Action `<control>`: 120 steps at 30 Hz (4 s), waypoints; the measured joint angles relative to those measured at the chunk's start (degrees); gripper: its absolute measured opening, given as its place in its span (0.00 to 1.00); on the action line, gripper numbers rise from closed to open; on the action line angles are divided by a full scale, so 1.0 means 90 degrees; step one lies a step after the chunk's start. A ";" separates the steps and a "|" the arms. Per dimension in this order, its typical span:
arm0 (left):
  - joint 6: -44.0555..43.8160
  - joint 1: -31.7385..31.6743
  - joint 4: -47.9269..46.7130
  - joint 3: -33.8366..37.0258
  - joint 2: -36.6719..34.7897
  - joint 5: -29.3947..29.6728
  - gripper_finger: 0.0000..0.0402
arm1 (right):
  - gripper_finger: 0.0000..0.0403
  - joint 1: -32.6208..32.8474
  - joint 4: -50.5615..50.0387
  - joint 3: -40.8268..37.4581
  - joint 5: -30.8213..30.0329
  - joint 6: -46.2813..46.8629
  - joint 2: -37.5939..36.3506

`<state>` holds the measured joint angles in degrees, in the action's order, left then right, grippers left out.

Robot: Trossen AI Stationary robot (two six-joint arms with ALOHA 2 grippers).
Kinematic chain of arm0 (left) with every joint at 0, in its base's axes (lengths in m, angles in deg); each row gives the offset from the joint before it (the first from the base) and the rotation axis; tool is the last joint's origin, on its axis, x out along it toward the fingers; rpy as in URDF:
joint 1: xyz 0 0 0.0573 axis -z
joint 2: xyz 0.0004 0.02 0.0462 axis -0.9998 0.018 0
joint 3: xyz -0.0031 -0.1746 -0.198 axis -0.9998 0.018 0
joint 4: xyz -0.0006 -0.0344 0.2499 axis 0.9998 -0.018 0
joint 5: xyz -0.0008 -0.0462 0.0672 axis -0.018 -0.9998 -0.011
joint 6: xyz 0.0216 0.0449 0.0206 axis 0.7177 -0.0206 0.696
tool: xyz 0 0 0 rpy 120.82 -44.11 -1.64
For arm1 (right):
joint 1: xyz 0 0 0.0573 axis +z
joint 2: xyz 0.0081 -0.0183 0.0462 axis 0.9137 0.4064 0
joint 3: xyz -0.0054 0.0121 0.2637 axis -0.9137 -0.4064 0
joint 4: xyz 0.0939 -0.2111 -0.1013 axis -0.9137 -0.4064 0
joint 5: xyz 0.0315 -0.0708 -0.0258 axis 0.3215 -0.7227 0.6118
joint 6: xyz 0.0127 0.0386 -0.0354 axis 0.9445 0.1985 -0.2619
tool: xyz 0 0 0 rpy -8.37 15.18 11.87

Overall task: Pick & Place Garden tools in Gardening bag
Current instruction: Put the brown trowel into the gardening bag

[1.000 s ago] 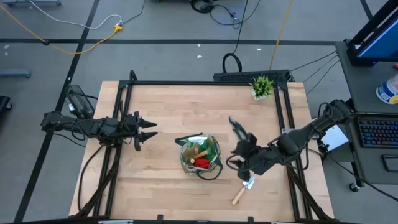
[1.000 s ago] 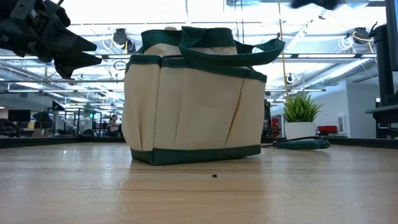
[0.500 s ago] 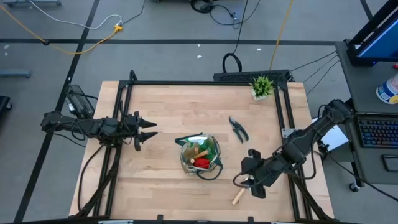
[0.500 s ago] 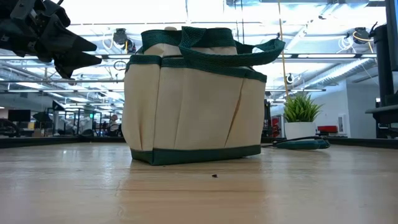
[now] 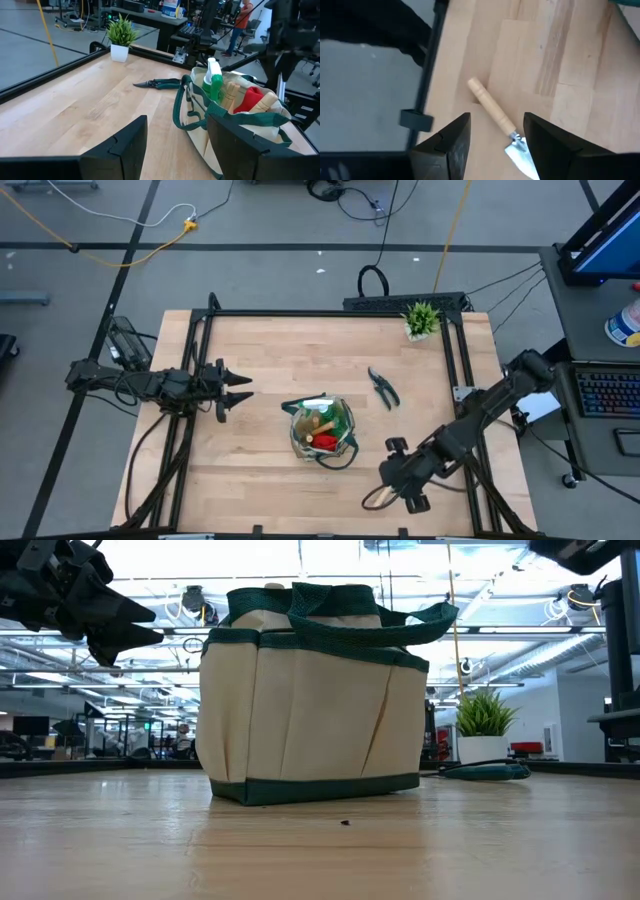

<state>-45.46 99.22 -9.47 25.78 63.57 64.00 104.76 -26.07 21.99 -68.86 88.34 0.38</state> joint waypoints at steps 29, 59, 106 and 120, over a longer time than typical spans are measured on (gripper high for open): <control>-0.0032 -0.0001 -0.0006 0.0000 0.0000 0.0000 0.53 | 0.59 -0.0005 0.0217 0.0005 0.0167 -0.2028 0.1377; -0.0027 0.0000 -0.0041 0.0000 0.0000 0.0000 0.53 | 0.59 0.0032 0.0824 0.0000 0.0155 -0.2490 0.1938; -0.0034 -0.0001 -0.0036 0.0002 0.0000 0.0000 0.53 | 0.39 -0.0175 0.2592 -0.1018 -0.0190 -0.2375 0.1937; -0.0024 -0.0002 -0.0036 0.0002 0.0000 0.0000 0.53 | 0.16 -0.0388 0.2580 -0.1059 -0.0163 -0.1980 0.1925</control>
<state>-45.67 99.21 -9.79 25.80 63.57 64.00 101.27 -2.86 12.46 -70.33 70.52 17.70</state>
